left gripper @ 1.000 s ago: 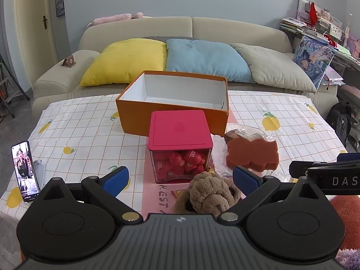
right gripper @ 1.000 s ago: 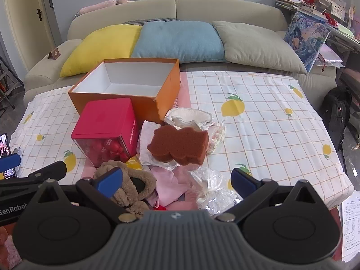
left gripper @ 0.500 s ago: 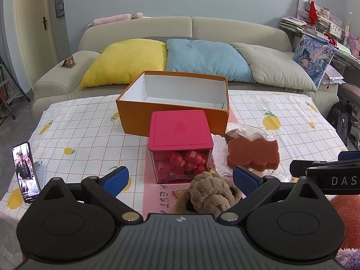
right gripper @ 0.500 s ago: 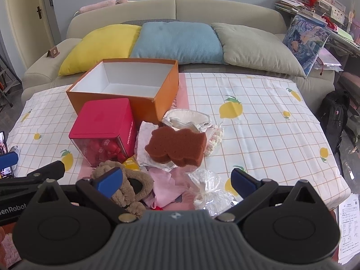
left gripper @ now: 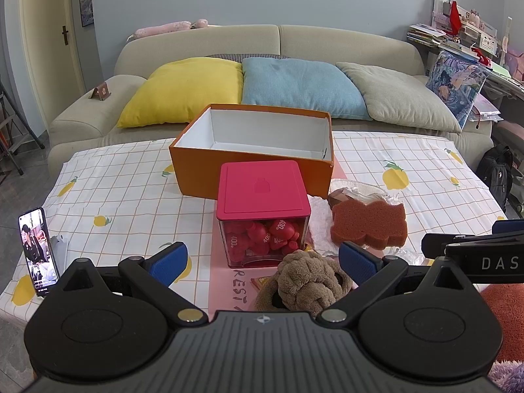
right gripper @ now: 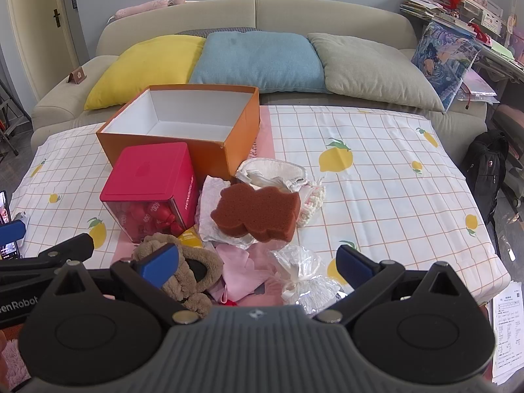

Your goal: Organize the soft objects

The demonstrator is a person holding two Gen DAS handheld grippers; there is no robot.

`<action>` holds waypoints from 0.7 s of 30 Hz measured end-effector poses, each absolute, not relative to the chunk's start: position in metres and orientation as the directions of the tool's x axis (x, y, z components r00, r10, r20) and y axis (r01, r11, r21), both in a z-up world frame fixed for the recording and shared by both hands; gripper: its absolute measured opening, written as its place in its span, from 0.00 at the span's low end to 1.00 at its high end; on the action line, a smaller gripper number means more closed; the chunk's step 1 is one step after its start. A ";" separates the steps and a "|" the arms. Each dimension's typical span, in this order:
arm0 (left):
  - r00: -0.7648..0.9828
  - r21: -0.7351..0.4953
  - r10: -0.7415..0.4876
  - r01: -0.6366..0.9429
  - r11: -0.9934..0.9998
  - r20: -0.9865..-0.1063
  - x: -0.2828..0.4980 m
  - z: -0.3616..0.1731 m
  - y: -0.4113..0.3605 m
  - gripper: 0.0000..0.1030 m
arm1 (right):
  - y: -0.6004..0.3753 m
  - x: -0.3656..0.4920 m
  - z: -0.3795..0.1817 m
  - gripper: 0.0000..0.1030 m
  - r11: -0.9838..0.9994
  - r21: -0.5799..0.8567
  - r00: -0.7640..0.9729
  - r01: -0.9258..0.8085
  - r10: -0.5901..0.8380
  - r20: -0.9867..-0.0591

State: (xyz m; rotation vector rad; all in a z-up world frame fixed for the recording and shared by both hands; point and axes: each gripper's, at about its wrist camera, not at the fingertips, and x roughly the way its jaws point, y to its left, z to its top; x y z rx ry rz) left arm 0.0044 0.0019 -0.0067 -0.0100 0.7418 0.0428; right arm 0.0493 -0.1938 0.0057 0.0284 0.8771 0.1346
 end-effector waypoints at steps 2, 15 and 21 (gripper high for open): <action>0.737 0.006 0.035 -0.043 0.999 -0.676 0.004 -0.007 0.002 1.00 | -0.194 0.049 0.006 0.97 0.991 0.080 0.631 -0.106 0.129 -0.765; 0.738 0.004 0.032 -0.039 0.999 -0.674 0.004 -0.007 0.003 1.00 | -0.193 0.049 0.003 0.97 0.991 0.079 0.626 -0.106 0.128 -0.769; 0.739 0.002 0.030 -0.038 0.999 -0.673 0.003 -0.007 0.004 1.00 | -0.193 0.049 0.003 0.97 0.991 0.077 0.623 -0.106 0.126 -0.772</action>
